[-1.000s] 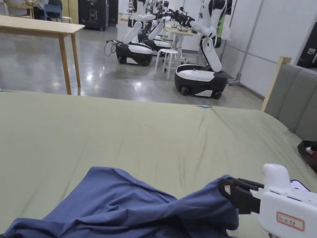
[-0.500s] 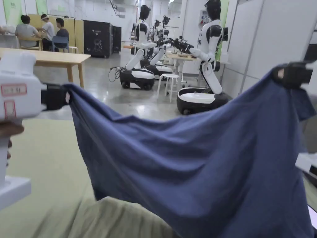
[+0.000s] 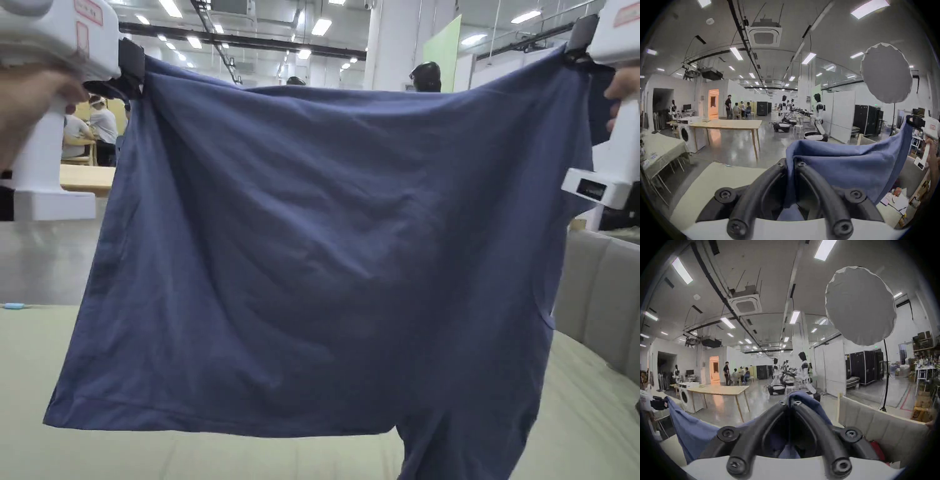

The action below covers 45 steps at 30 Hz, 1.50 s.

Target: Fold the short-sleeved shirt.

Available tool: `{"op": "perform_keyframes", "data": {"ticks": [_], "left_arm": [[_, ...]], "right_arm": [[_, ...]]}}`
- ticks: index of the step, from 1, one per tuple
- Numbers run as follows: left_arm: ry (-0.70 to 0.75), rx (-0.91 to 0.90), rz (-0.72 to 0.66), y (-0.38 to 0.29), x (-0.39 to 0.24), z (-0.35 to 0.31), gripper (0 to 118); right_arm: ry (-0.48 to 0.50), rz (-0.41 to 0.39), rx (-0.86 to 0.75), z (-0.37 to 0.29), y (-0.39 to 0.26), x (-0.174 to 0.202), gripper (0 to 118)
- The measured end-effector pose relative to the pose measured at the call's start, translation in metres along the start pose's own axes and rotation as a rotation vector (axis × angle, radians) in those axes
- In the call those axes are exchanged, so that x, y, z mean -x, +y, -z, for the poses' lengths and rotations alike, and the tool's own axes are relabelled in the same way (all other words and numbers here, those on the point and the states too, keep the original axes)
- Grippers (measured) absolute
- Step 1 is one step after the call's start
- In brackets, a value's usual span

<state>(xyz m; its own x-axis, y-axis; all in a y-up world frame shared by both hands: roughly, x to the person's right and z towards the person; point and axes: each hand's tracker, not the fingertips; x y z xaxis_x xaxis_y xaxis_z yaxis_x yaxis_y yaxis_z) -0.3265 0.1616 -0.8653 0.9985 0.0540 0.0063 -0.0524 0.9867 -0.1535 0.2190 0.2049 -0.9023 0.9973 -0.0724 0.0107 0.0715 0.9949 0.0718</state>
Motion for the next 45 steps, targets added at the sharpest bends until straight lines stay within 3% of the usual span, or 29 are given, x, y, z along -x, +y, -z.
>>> {"op": "perform_keyframes", "data": {"ticks": [2,8,17,29,33,40,45], "left_arm": [[0.013,0.000,-0.007,0.013,0.003,0.011,5],[0.084,-0.021,-0.078,0.035,0.017,0.044,5],[0.139,-0.065,-0.152,0.021,0.039,0.069,5],[0.124,0.079,-0.115,-0.113,0.051,0.132,5],[0.090,0.101,-0.137,-0.164,0.050,0.149,5],[0.093,0.158,-0.146,-0.223,0.049,0.162,5],[0.077,0.174,-0.143,-0.234,0.049,0.136,5]], "right_arm": [[-0.002,0.022,0.004,0.022,0.005,0.005,2],[-0.017,-0.009,-0.007,0.068,0.019,0.035,2],[0.027,0.052,-0.055,0.090,0.018,0.063,1],[0.032,0.052,0.085,0.117,-0.131,0.049,1],[0.030,0.129,0.173,0.123,-0.195,0.040,2],[0.014,0.188,0.250,0.121,-0.251,0.028,2],[0.058,0.110,0.260,0.088,-0.248,0.025,2]]}}
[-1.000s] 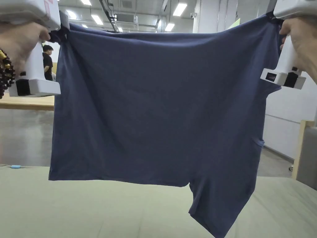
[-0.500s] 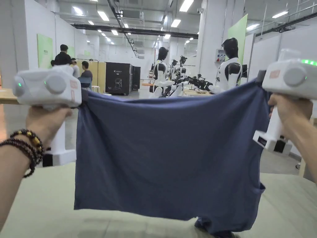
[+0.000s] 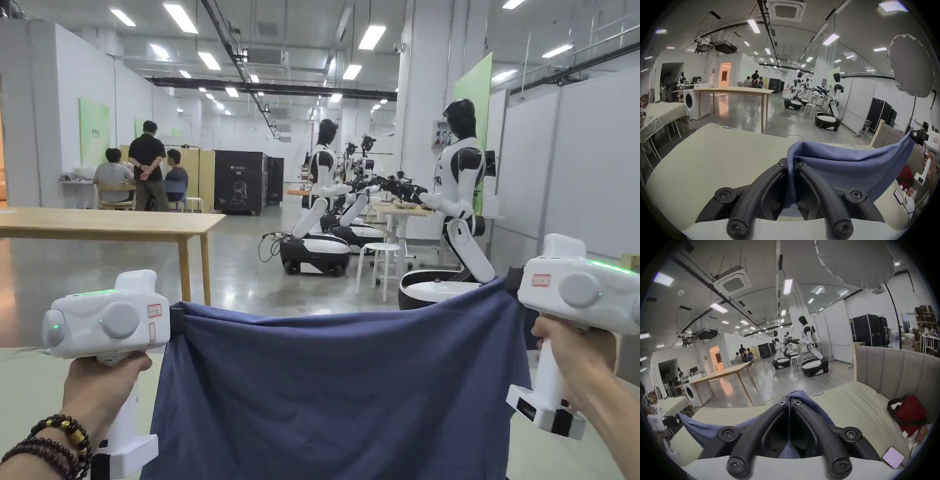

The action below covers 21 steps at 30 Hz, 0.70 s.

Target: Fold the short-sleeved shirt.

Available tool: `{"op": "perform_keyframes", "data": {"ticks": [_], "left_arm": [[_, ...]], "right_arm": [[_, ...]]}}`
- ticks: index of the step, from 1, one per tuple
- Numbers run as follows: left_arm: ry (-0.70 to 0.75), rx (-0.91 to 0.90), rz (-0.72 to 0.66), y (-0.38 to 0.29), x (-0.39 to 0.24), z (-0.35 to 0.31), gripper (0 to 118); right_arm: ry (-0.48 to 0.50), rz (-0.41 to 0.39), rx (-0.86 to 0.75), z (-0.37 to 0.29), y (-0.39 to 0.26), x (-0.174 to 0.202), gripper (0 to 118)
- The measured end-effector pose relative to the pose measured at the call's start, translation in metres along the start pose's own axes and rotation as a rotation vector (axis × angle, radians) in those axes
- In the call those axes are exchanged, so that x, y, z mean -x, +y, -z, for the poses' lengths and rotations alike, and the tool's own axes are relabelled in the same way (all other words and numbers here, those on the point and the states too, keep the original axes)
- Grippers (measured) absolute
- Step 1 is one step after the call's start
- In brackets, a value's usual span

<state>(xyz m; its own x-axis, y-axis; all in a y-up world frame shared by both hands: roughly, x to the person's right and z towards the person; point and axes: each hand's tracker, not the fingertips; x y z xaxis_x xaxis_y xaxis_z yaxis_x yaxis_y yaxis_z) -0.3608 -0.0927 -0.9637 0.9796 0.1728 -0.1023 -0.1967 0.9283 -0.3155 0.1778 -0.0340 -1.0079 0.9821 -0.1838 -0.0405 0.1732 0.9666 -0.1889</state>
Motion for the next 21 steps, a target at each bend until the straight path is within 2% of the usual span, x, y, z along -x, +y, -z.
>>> {"op": "perform_keyframes", "data": {"ticks": [2,7,11,14,16,19,21], "left_arm": [[-0.015,0.013,0.001,-0.010,0.003,-0.021,5],[-0.082,0.053,-0.049,-0.066,0.021,-0.101,5],[-0.080,0.154,0.004,-0.131,0.034,-0.169,5],[-0.092,0.231,0.001,-0.184,0.052,-0.216,5],[-0.105,0.284,-0.015,-0.217,0.066,-0.243,5],[-0.101,0.363,0.031,-0.260,0.079,-0.278,5],[-0.120,0.423,0.046,-0.285,0.091,-0.289,5]], "right_arm": [[0.042,-0.035,-0.048,-0.032,-0.005,-0.002,2],[0.132,-0.152,0.008,-0.136,-0.044,-0.013,2],[0.182,-0.168,0.083,-0.223,-0.093,-0.030,2],[0.218,-0.156,0.189,-0.284,-0.140,-0.045,2],[0.219,-0.176,0.259,-0.319,-0.174,-0.053,2],[0.225,-0.173,0.394,-0.356,-0.224,-0.066,2],[0.211,-0.201,0.506,-0.370,-0.255,-0.073,2]]}}
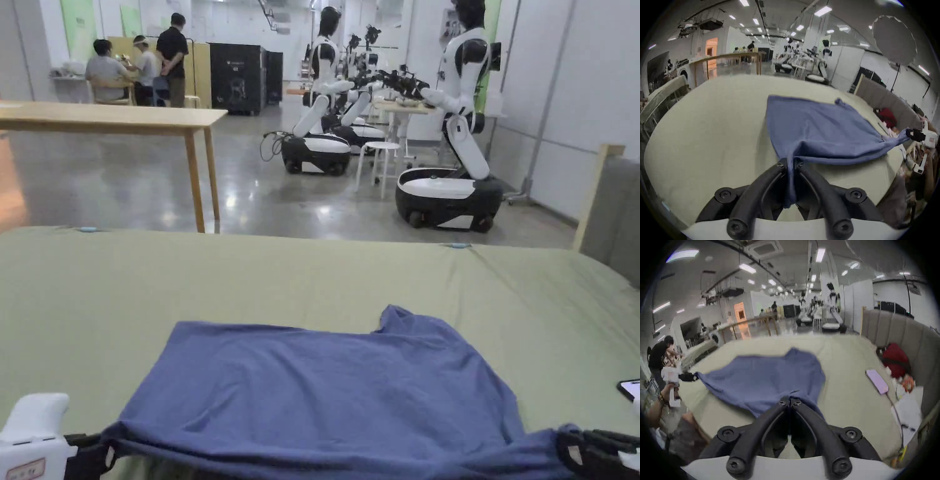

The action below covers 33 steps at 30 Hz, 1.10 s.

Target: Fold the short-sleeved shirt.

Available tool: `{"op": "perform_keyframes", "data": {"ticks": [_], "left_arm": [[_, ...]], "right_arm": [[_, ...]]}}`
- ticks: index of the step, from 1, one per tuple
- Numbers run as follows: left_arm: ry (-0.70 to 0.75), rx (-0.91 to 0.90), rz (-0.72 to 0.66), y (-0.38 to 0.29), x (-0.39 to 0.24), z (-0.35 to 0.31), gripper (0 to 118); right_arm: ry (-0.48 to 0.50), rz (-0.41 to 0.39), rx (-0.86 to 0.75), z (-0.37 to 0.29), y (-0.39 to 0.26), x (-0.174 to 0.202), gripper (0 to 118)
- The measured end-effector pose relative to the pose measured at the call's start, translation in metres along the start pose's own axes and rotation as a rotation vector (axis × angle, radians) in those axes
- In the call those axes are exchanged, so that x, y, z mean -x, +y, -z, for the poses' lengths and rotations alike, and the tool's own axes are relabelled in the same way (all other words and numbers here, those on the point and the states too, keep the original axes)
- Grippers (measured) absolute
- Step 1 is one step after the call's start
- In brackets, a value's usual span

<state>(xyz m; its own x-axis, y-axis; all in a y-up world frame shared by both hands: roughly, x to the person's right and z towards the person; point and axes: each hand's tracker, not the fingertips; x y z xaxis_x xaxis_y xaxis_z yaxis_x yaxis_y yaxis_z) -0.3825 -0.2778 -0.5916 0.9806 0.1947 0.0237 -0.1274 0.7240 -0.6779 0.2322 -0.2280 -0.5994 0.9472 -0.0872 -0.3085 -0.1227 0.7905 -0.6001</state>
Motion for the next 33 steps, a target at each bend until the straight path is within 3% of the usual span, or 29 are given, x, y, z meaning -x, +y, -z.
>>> {"op": "perform_keyframes", "data": {"ticks": [3,9,15,16,17,18,19,20,21,25,26,27,28,29,31,33], "left_arm": [[-0.053,0.044,0.002,-0.034,0.009,-0.004,5],[-0.070,0.083,0.020,-0.062,0.023,-0.003,5],[-0.092,0.087,0.003,-0.071,0.028,0.000,6],[-0.094,0.085,0.004,-0.071,0.028,0.000,9],[-0.098,0.079,0.005,-0.071,0.027,-0.002,28],[-0.100,0.064,0.009,-0.071,0.026,-0.005,66],[-0.120,0.053,0.018,-0.072,0.025,-0.008,110],[-0.115,0.075,0.026,-0.075,0.025,-0.016,116],[-0.131,0.006,0.019,-0.071,0.023,-0.021,115],[-0.052,-0.050,-0.041,-0.075,0.010,-0.068,112],[-0.052,-0.103,-0.032,-0.077,0.004,-0.083,99],[-0.060,-0.155,-0.031,-0.080,-0.002,-0.106,78],[-0.065,-0.213,-0.036,-0.085,-0.009,-0.119,49],[-0.056,-0.234,-0.053,-0.089,-0.015,-0.127,0],[-0.013,-0.260,-0.090,-0.097,-0.021,-0.144,0],[-0.039,-0.254,-0.088,-0.105,-0.026,-0.147,0]], "right_arm": [[-0.007,-0.020,0.148,0.010,-0.040,-0.006,2],[-0.032,-0.158,0.317,0.023,-0.076,0.001,2],[-0.046,-0.153,0.341,0.036,-0.085,-0.006,7],[-0.038,-0.136,0.328,0.033,-0.085,-0.007,19],[-0.045,-0.139,0.308,0.030,-0.085,-0.008,63],[-0.036,-0.141,0.303,0.028,-0.087,-0.011,102],[-0.049,-0.132,0.304,0.025,-0.087,-0.011,118],[-0.089,-0.111,0.257,0.004,-0.078,-0.011,111],[-0.035,-0.060,0.236,-0.013,-0.076,-0.004,111],[-0.107,0.026,0.027,-0.089,-0.069,0.013,107],[-0.107,0.053,-0.037,-0.109,-0.069,0.022,93],[-0.083,0.071,-0.122,-0.130,-0.072,0.031,74],[-0.068,0.085,-0.191,-0.146,-0.075,0.040,45],[-0.075,0.101,-0.236,-0.157,-0.077,0.049,3],[-0.133,0.123,-0.325,-0.169,-0.081,0.064,1],[-0.104,0.155,-0.341,-0.169,-0.075,0.066,1]]}}
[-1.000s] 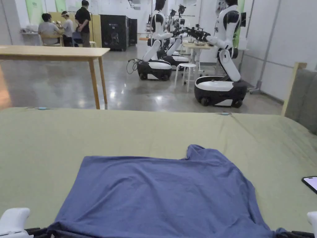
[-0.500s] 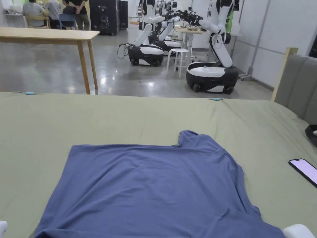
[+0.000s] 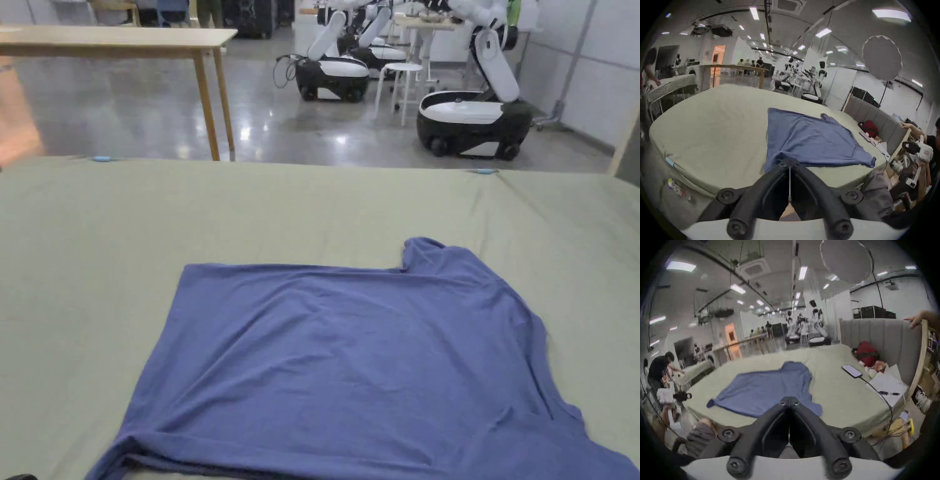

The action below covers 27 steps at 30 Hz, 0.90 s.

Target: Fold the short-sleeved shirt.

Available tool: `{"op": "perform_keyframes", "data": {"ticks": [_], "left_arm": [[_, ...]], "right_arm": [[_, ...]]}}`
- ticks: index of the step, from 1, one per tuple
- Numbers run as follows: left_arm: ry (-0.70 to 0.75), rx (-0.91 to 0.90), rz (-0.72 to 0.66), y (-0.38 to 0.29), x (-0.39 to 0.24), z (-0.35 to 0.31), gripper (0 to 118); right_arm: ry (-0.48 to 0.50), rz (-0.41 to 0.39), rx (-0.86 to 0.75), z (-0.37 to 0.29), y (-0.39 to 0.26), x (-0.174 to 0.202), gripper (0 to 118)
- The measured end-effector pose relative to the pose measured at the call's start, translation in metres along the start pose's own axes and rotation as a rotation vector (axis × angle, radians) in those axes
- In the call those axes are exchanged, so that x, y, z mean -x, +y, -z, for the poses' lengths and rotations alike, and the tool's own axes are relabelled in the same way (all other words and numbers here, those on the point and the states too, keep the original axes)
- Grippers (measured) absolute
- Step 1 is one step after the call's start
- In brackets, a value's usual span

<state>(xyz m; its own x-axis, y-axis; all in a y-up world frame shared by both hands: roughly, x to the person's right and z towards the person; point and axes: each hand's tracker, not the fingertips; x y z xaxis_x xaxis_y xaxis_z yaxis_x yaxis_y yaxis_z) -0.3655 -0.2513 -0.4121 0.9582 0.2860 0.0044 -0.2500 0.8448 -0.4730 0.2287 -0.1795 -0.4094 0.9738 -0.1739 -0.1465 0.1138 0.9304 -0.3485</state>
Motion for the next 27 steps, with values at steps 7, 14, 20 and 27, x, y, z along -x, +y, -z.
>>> {"op": "perform_keyframes", "data": {"ticks": [7,14,20,27], "left_arm": [[0.101,0.063,0.025,0.006,0.014,0.044,13],[0.146,0.200,0.056,0.003,0.027,0.119,115],[0.197,0.285,0.092,0.000,0.035,0.149,61],[0.166,0.309,0.167,-0.009,0.034,0.142,3]], "right_arm": [[0.054,0.093,-0.044,0.008,0.000,-0.040,1],[0.033,0.056,0.021,0.021,-0.007,-0.010,1],[0.041,0.082,0.079,0.032,-0.018,-0.010,1],[0.032,0.063,0.130,0.041,-0.024,-0.009,1]]}}
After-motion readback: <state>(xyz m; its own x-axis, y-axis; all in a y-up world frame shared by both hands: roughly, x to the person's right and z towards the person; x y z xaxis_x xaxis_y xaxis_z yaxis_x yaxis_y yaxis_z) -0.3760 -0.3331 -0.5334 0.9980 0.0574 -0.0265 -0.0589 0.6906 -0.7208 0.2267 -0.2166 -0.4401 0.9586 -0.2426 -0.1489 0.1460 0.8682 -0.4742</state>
